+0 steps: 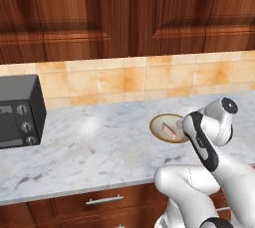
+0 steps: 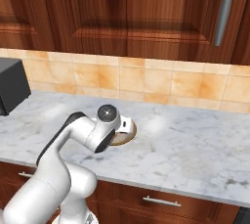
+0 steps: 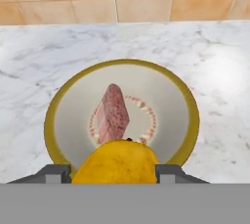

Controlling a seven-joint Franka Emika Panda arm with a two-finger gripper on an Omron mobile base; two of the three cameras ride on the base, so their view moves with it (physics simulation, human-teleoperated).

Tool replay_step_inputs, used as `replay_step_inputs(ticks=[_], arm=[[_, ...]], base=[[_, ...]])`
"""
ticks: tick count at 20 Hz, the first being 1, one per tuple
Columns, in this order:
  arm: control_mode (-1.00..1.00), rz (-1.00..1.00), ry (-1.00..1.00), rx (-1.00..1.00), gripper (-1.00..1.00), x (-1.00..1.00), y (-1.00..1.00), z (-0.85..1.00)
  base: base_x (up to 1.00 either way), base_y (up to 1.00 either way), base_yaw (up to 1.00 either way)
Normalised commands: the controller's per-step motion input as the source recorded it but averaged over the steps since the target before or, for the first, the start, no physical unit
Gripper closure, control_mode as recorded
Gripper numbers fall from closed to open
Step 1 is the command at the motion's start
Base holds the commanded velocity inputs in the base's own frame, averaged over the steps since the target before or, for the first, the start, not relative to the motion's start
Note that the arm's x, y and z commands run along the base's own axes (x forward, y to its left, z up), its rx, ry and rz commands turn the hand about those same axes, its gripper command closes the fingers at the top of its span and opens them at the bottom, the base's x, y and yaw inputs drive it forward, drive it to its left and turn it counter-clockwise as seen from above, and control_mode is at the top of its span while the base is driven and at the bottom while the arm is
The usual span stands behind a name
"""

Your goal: Take the steak, mango, and pear from the freezer and place them in the bowl on the counter.

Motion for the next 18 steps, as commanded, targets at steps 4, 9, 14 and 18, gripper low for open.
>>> replay_step_inputs(ticks=[4,9,14,18], arm=[[-1.0,0.02,0.0,0.0,1.0,0.29,0.0,-0.36],[-1.0,0.01,0.0,0.0,1.0,0.35,0.0,-0.35],[-1.0,0.01,0.0,0.0,1.0,0.34,0.0,-0.33],[-1.0,0.0,0.0,0.0,1.0,0.36,0.0,-0.35]], base=[[0.0,0.0,0.0],[0.0,0.0,0.0],[0.0,0.0,0.0],[0.0,0.0,0.0]])
